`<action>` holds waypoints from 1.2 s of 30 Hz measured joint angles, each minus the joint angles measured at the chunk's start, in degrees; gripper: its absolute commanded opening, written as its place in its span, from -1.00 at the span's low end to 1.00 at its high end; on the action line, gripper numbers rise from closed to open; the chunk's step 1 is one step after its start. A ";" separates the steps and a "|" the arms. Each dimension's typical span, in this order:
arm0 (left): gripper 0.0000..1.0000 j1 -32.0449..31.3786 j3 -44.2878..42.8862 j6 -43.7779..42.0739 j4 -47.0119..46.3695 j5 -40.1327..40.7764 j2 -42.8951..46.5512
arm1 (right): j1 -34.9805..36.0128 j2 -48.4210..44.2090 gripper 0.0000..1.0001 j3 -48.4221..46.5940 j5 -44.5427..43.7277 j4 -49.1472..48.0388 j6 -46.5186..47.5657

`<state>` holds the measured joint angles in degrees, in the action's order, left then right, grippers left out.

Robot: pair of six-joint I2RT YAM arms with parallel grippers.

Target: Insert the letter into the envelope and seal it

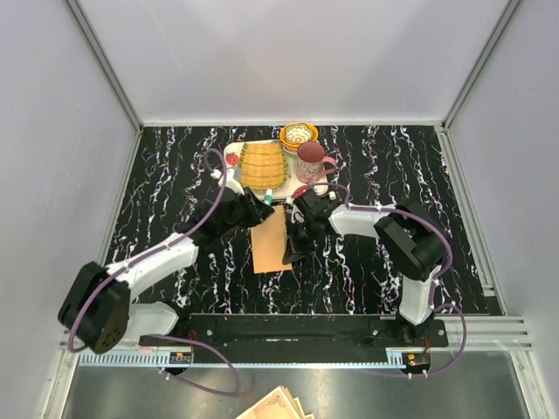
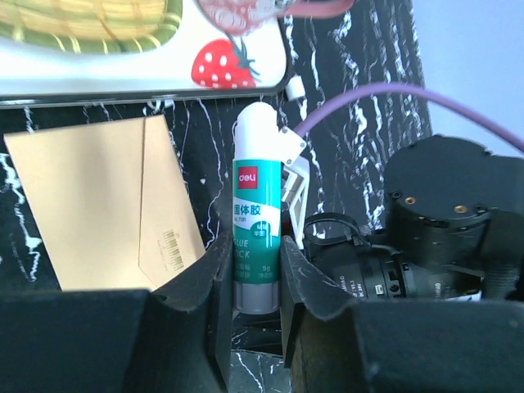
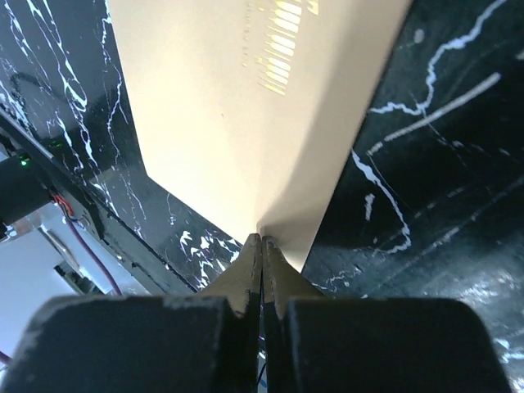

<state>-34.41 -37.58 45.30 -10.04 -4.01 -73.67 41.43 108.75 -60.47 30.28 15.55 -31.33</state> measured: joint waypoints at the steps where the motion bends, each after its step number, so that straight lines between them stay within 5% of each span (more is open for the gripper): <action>1: -1.00 0.74 0.02 -0.22 0.81 -0.24 1.92 | -0.07 -0.44 -0.94 0.15 -0.44 0.35 0.24; 12: -1.00 4.46 2.51 -9.14 6.99 -3.58 14.25 | -0.24 -7.67 -0.46 0.79 -0.63 0.59 2.12; 20: -1.00 8.50 4.74 -17.84 11.61 -7.54 22.71 | -0.33 -7.82 -0.66 -2.69 -0.85 0.52 6.93; 26: -1.00 13.60 4.92 -23.96 12.44 -15.41 26.01 | -0.61 0.70 -0.70 -12.48 -0.76 -1.25 8.57; 29: -1.00 14.10 4.35 -26.99 15.04 -19.96 25.09 | -0.79 3.80 -0.58 -14.36 -0.68 -1.53 8.63; 36: -1.00 15.21 2.12 -38.40 20.33 -31.93 24.00 | -5.64 2.62 0.23 -14.56 5.25 -0.61 10.71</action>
<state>-19.20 -35.46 6.90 10.28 -35.94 -49.67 35.79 111.37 -75.02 35.53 14.94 -20.62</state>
